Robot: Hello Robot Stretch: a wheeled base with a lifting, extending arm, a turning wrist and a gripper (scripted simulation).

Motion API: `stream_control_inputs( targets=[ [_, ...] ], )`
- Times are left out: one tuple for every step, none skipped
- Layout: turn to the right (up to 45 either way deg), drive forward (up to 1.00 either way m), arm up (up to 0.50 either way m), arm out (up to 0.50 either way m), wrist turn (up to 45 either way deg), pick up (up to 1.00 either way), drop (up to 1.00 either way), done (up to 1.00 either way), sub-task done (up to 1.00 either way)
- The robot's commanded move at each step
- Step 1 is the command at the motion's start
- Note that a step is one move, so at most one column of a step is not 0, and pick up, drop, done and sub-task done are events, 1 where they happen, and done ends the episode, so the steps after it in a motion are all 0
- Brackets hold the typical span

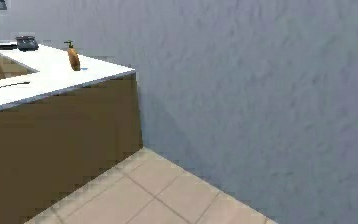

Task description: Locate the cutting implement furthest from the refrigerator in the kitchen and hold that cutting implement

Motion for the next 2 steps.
stream_control_inputs(
  targets=[
    [-45.0,0.00,0.00,0.00,0.0,0.00,0.00,0.00,0.00],
    [-15.0,0.00,0.00,0.00,0.0,0.00,0.00,0.00,0.00]
  ],
)
